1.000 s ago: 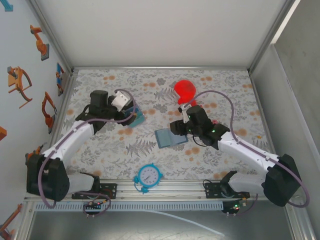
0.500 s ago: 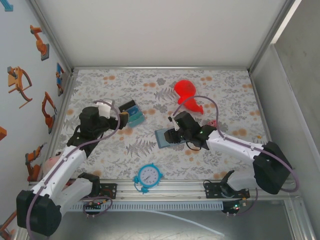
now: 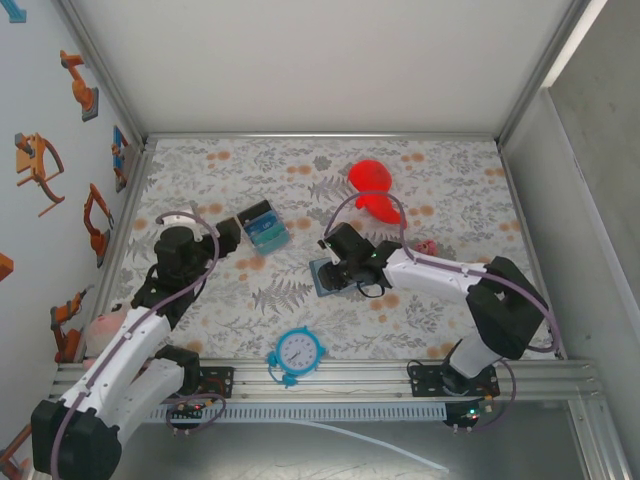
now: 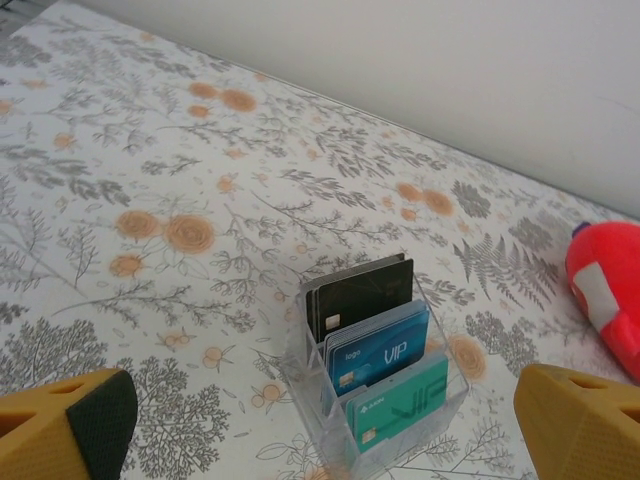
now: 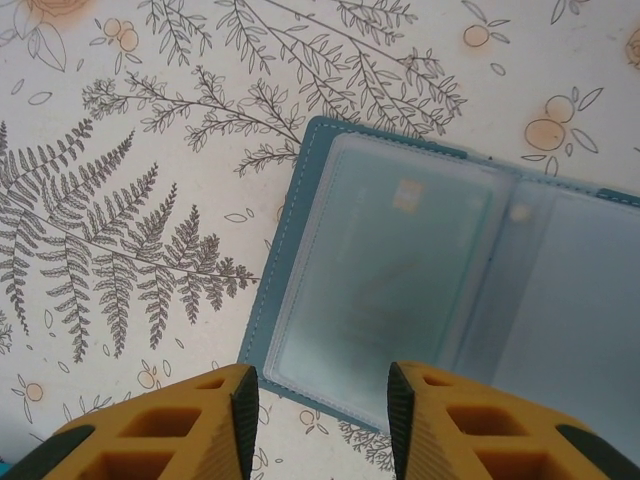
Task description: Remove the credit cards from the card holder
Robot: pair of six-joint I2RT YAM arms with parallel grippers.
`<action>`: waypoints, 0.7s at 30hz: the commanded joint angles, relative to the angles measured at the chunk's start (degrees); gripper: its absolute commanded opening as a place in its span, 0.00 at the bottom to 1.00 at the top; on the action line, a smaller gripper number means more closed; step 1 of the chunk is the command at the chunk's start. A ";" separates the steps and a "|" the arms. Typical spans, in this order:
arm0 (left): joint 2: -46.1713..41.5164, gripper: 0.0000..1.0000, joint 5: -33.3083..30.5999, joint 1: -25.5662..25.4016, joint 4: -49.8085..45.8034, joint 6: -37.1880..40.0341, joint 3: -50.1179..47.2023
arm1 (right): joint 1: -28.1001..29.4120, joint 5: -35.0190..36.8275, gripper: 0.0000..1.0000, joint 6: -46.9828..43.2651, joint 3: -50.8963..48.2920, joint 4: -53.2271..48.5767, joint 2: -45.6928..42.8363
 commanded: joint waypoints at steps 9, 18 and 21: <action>-0.58 0.97 -7.97 -0.90 -8.04 -8.34 1.87 | 1.93 3.14 0.49 -0.93 4.83 -4.69 5.74; -0.14 0.97 -13.33 -1.27 -11.94 -11.16 0.41 | 3.33 6.30 0.53 -1.69 8.32 -8.04 9.57; 0.06 0.97 -13.03 -1.33 -11.55 -11.45 0.06 | 3.40 6.52 0.54 -1.97 8.88 -8.46 10.20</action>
